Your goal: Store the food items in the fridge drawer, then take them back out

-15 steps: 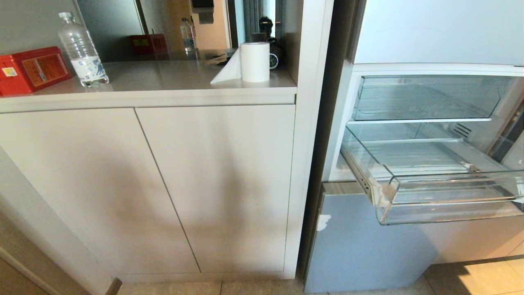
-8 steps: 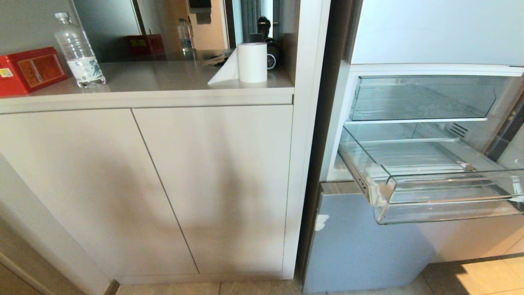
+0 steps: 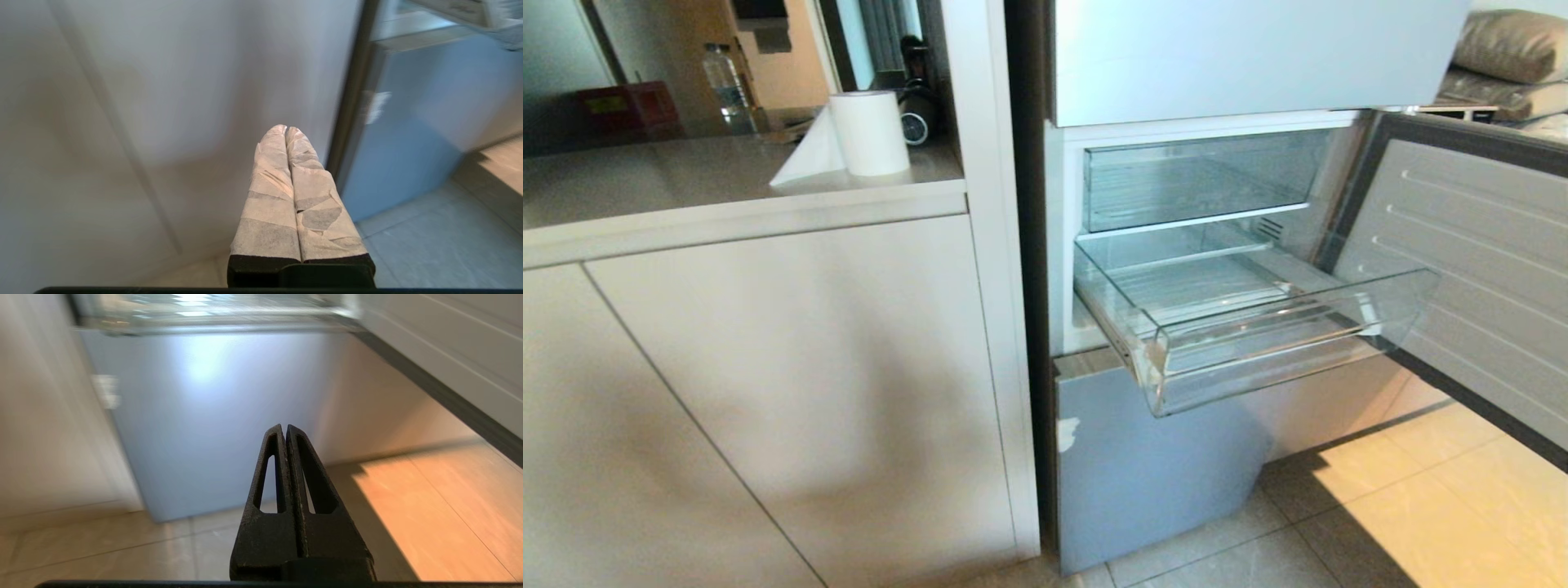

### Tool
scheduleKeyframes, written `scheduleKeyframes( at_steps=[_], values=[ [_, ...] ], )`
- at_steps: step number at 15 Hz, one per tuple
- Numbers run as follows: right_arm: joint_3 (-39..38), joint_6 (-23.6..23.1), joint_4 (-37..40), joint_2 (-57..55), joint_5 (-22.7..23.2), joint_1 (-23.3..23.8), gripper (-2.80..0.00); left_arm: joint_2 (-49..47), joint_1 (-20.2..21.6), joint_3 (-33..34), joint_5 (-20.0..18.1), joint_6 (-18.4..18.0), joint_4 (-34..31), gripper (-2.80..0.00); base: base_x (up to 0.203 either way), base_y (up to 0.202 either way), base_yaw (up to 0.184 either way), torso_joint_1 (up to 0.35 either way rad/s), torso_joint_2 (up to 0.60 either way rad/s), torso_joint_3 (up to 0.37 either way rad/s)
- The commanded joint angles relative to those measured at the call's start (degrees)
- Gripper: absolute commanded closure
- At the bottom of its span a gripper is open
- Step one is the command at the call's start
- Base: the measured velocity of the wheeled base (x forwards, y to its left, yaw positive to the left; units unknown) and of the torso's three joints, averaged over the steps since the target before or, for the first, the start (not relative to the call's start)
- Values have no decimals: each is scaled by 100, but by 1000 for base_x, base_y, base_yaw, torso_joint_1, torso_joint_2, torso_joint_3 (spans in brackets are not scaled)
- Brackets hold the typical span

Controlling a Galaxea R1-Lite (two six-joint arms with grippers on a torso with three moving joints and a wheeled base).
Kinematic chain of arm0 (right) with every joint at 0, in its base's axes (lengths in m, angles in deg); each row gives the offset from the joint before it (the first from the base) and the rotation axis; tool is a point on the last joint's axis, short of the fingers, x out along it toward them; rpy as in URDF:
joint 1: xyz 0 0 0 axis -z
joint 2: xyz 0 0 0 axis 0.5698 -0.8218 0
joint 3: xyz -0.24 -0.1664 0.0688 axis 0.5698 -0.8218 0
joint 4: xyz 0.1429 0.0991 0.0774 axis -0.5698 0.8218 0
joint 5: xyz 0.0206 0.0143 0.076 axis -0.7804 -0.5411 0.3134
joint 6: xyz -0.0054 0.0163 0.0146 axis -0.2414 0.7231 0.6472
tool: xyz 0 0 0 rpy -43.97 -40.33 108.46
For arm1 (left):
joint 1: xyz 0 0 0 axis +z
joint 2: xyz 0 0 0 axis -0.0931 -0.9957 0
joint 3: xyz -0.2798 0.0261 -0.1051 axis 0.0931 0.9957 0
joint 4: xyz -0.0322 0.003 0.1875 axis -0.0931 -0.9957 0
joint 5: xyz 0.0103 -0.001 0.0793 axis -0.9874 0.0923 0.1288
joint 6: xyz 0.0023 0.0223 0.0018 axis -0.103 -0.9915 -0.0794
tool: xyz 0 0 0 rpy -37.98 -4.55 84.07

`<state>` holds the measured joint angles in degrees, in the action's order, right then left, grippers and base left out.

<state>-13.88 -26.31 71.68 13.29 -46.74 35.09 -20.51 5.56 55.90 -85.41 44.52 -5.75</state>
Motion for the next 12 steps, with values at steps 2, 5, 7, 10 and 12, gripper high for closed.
scheduleKeyframes(
  at_steps=[2,5,7,10,12],
  values=[
    [-9,-2,4,-8,0,0,0,0,4,5,6,5,0,0,0,9,-173,2,3,6],
    [-9,-11,4,-11,9,0,0,0,4,0,0,8,0,0,-1,8,-174,4,-1,4],
    [-3,3,1,-11,18,0,0,0,4,5,3,-1,0,0,0,7,-157,3,0,3],
    [-4,-57,-17,-338,42,5,0,0,4,5,0,-1,0,0,0,5,-60,0,1,0],
    [181,22,-275,-1170,-108,82,0,0,4,2,5,1,0,0,0,0,0,0,0,0]
  ],
)
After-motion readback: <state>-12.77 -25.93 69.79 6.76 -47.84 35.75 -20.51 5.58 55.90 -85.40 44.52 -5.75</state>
